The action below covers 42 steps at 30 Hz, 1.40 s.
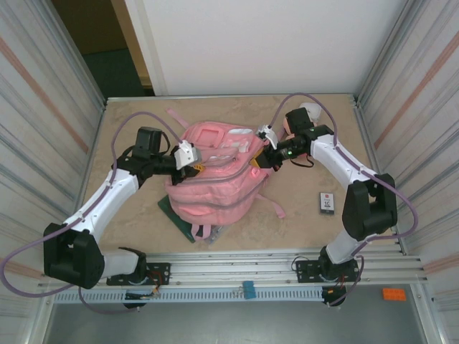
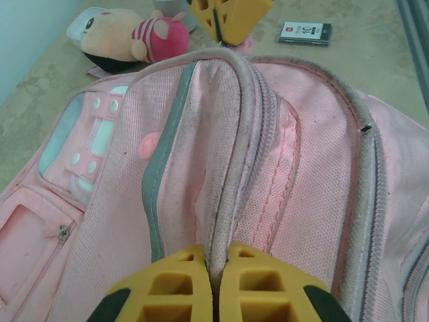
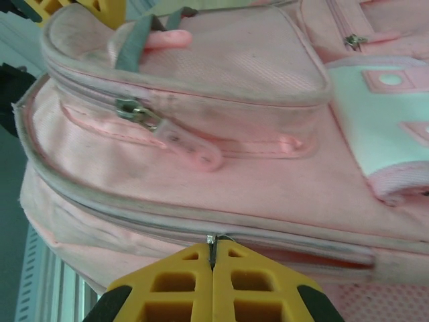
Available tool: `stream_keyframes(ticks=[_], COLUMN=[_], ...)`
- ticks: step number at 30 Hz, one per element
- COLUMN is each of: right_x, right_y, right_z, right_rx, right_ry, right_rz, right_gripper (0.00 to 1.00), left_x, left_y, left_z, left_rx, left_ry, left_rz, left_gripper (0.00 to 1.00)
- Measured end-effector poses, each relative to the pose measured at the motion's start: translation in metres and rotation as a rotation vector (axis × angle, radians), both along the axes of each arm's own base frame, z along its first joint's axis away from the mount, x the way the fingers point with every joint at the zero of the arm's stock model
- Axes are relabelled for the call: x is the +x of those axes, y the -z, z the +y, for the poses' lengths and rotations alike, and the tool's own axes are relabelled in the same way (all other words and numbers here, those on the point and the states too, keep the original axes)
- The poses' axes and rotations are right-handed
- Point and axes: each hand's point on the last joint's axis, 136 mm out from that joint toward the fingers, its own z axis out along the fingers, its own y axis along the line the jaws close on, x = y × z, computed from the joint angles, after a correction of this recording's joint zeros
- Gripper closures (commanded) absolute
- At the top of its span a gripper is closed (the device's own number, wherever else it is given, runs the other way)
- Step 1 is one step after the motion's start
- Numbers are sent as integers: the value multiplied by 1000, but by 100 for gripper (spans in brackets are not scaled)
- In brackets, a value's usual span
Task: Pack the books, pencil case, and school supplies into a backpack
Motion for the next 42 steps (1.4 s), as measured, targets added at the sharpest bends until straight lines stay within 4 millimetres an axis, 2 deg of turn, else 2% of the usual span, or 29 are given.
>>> stream_keyframes(ticks=[7,14,17,18,19,21,23,27,29,31,36,42], right_x=[-3,-15,-16,-15,-15,-16,-15,-13,-12,-12,-16,-34], right_y=[0,27,34,34,35,36,37,35,34,32,26,-5], right_z=[2,2,2,3,3,3,3,4,4,3,1,11], right_rx=[-43,-68,-57,-51,-46,-39,-33,-24,-18,-14,-12,13], right_ry=[77,166,195,199,207,217,226,234,239,245,266,273], right_rz=[76,187,216,216,219,223,226,223,221,221,206,158], right_gripper=[100,100,84,82,83,90,86,85,90,100,100,100], left_x=[2,2,3,3,3,4,4,5,5,5,6,15], left_y=[-2,-3,-4,-3,-3,-4,-5,-5,-4,-4,-1,4], left_z=[-4,-9,-9,-9,-9,-9,-9,-9,-9,-9,-11,-12], left_rx=[-7,-15,-20,-20,-21,-24,-26,-28,-27,-25,-10,35], left_ry=[-26,-38,-44,-45,-47,-49,-50,-52,-56,-63,-92,-192], left_rz=[13,29,31,34,36,33,34,33,35,38,48,50], left_gripper=[100,100,100,100,100,100,100,100,100,100,100,100])
